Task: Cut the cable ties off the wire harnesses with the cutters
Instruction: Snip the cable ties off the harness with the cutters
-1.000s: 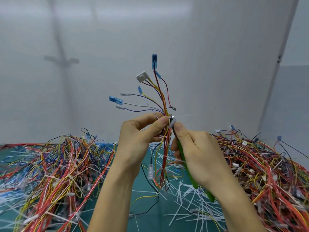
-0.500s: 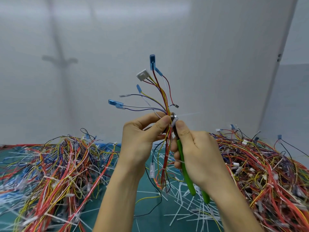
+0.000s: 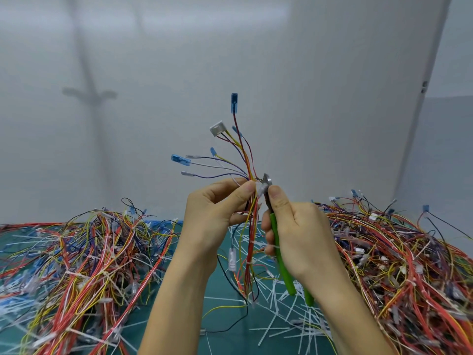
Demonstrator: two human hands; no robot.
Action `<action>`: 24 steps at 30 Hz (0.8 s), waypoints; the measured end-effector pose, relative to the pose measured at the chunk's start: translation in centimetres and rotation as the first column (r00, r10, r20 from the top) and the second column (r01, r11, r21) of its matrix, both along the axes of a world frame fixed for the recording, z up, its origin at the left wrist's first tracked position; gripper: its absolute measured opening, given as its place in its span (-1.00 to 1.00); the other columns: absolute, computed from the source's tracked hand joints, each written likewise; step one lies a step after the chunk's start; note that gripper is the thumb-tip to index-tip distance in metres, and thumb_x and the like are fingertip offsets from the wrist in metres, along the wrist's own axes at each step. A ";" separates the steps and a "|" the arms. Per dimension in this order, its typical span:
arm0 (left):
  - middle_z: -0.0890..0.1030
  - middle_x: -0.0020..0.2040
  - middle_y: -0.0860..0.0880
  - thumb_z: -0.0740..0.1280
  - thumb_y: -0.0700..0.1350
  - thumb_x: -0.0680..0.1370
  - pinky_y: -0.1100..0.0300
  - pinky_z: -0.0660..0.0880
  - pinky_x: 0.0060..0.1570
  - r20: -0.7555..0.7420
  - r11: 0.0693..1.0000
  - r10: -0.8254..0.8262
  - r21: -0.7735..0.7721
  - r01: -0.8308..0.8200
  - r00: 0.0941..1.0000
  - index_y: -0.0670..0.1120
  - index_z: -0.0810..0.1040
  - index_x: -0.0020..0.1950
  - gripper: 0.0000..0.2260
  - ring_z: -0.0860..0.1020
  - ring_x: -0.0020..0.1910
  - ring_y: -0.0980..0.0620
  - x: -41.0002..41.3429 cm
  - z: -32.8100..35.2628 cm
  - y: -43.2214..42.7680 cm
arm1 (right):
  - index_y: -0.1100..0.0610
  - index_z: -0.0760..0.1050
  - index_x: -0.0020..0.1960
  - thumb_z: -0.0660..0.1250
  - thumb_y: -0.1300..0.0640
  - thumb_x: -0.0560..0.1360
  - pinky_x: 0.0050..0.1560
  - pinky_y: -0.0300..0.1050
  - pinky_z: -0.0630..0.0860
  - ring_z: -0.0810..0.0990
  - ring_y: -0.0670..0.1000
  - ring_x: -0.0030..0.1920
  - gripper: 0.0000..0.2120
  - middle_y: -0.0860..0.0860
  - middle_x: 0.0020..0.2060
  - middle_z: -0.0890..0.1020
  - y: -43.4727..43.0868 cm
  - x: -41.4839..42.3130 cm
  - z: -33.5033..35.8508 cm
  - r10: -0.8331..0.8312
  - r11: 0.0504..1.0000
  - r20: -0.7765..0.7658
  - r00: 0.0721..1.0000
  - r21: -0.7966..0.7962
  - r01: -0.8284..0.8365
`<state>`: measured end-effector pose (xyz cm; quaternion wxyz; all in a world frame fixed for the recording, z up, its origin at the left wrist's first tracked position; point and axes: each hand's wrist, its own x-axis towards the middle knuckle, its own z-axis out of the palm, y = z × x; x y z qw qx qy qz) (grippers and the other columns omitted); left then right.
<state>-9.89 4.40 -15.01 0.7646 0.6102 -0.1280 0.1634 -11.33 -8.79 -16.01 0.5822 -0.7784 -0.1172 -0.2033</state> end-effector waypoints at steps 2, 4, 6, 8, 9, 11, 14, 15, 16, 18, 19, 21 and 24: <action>0.68 -0.22 -0.06 0.45 -0.12 0.47 0.31 0.54 -0.29 -0.030 1.000 -0.004 -0.016 0.003 1.000 -0.08 0.71 -0.13 -0.94 0.62 -0.26 0.07 0.1 0.0 0.4 | 0.12 0.54 -0.39 0.03 -0.36 0.47 -0.40 -0.10 0.55 0.60 -0.04 -0.50 -0.37 0.02 -0.52 0.60 -0.2 0.1 0.1 -0.028 0.998 0.046 0.999 0.058 0.025; 0.69 -0.18 -0.02 0.41 -0.14 0.51 0.32 0.54 -0.28 -0.061 1.000 -0.021 0.006 0.021 0.998 -0.08 0.70 -0.08 -0.92 0.62 -0.23 0.11 0.2 -0.1 0.9 | 0.09 0.55 -0.35 0.00 -0.38 0.46 -0.26 0.00 0.59 0.63 -0.04 -0.43 -0.37 0.01 -0.47 0.64 -0.7 0.3 0.2 -0.072 0.996 0.083 0.994 0.063 0.067; 0.67 -0.12 0.02 0.37 -0.16 0.55 0.31 0.52 -0.24 -0.098 0.999 -0.022 0.025 0.025 0.995 -0.06 0.70 -0.03 -0.89 0.59 -0.18 0.14 0.3 -0.2 1.6 | 0.07 0.56 -0.32 0.00 -0.41 0.46 -0.20 0.06 0.59 0.65 -0.04 -0.38 -0.35 -0.01 -0.43 0.65 -1.3 0.3 0.4 -0.097 0.994 0.111 0.989 0.068 0.090; 0.63 -0.11 0.07 0.35 -0.14 0.56 0.26 0.48 -0.18 -0.126 0.999 0.000 0.038 0.005 0.992 -0.04 0.70 0.03 -0.86 0.52 -0.18 0.15 0.5 -0.4 2.0 | 0.05 0.57 -0.31 0.00 -0.50 0.44 -0.26 0.01 0.55 0.63 -0.05 -0.38 -0.31 -0.04 -0.41 0.64 -1.8 0.2 0.6 -0.102 0.994 0.144 0.984 0.053 0.096; 0.61 -0.14 0.09 0.35 -0.14 0.56 0.25 0.46 -0.17 -0.131 0.999 0.013 0.038 -0.008 0.991 -0.03 0.70 0.04 -0.86 0.49 -0.20 0.15 0.5 -0.4 2.1 | 0.05 0.57 -0.31 0.02 -0.55 0.42 -0.30 0.00 0.53 0.61 -0.05 -0.40 -0.29 -0.04 -0.41 0.62 -1.9 0.1 0.7 -0.097 0.995 0.157 0.983 0.034 0.092; 0.58 -0.19 0.12 0.35 -0.15 0.56 0.25 0.44 -0.18 -0.124 1.000 0.025 0.012 -0.023 0.992 0.00 0.70 -0.02 -0.87 0.45 -0.26 0.12 0.5 -0.3 2.1 | 0.07 0.57 -0.29 0.18 -0.52 0.36 -0.35 -0.02 0.48 0.51 -0.02 -0.46 -0.35 0.03 -0.45 0.56 -2.3 -0.1 0.8 -0.078 0.996 0.154 0.985 -0.027 0.083; 0.60 -0.19 0.09 0.33 -0.17 0.58 0.28 0.50 -0.18 -0.093 0.999 0.000 -0.034 -0.004 0.996 0.01 0.67 -0.06 -0.86 0.47 -0.27 0.08 0.5 -0.1 2.0 | 0.07 0.56 -0.33 0.43 -0.27 0.34 -0.51 -0.37 0.32 0.38 -0.16 -0.53 -0.61 -0.11 -0.56 0.48 -2.5 0.2 0.5 -0.076 0.977 0.098 0.992 -0.190 0.093; 0.61 -0.18 0.07 0.33 -0.17 0.58 0.28 0.52 -0.18 -0.079 0.999 -0.010 -0.038 0.007 0.997 0.01 0.65 -0.07 -0.86 0.49 -0.26 0.07 0.4 -0.1 1.9 | 0.06 0.58 -0.32 0.46 -0.18 0.36 -0.50 -0.39 0.34 0.39 -0.17 -0.53 -0.69 -0.14 -0.57 0.50 -2.3 0.3 0.4 -0.065 0.974 0.064 0.996 -0.215 0.077; 0.63 -0.16 0.05 0.31 -0.17 0.59 0.27 0.54 -0.17 -0.066 0.999 -0.023 -0.036 0.021 0.998 0.02 0.64 -0.07 -0.86 0.51 -0.26 0.06 0.3 -0.1 1.8 | 0.05 0.60 -0.30 0.48 -0.13 0.37 -0.50 -0.39 0.36 0.39 -0.18 -0.54 -0.74 -0.14 -0.57 0.50 -2.1 0.6 0.1 -0.042 0.977 0.031 0.999 -0.210 0.048; 0.65 -0.13 0.00 0.28 -0.15 0.61 0.25 0.54 -0.17 -0.035 0.998 -0.062 -0.014 0.061 0.997 0.02 0.59 -0.05 -0.88 0.55 -0.29 0.07 0.2 0.0 1.6 | 0.04 0.61 -0.25 0.48 -0.09 0.40 -0.37 -0.14 0.51 0.40 -0.12 -0.49 -0.79 -0.10 -0.55 0.48 -1.5 1.0 -0.4 0.019 0.989 -0.021 1.000 -0.146 -0.022; 0.66 -0.13 -0.02 0.26 -0.13 0.62 0.26 0.55 -0.19 -0.021 0.996 -0.089 -0.007 0.089 0.996 0.00 0.55 -0.05 -0.89 0.56 -0.31 0.07 0.2 0.0 1.4 | 0.03 0.61 -0.22 0.47 -0.10 0.41 -0.34 -0.03 0.52 0.40 -0.07 -0.46 -0.80 -0.08 -0.55 0.47 -1.2 1.2 -0.6 0.041 0.993 -0.034 0.999 -0.110 -0.045; 0.64 -0.17 -0.02 0.22 -0.08 0.64 0.27 0.56 -0.24 -0.001 0.991 -0.134 -0.002 0.134 0.991 -0.03 0.49 -0.02 -0.91 0.59 -0.32 0.07 0.1 0.2 1.0 | 0.04 0.58 -0.16 0.45 -0.12 0.42 -0.32 0.12 0.53 0.40 -0.03 -0.42 -0.78 0.01 -0.52 0.47 -0.7 1.5 -1.0 0.052 0.998 -0.033 0.998 -0.040 -0.053; 0.65 -0.17 -0.02 0.16 0.01 0.65 0.20 0.57 -0.18 0.000 0.988 -0.156 0.010 0.156 0.988 -0.02 0.45 0.06 -0.85 0.62 -0.25 0.01 0.3 0.2 0.8 | 0.03 0.59 -0.19 0.40 -0.09 0.44 -0.31 0.21 0.55 0.42 0.01 -0.43 -0.81 0.13 -0.47 0.56 -0.4 1.8 -1.3 -0.009 1.000 -0.028 1.000 0.028 0.009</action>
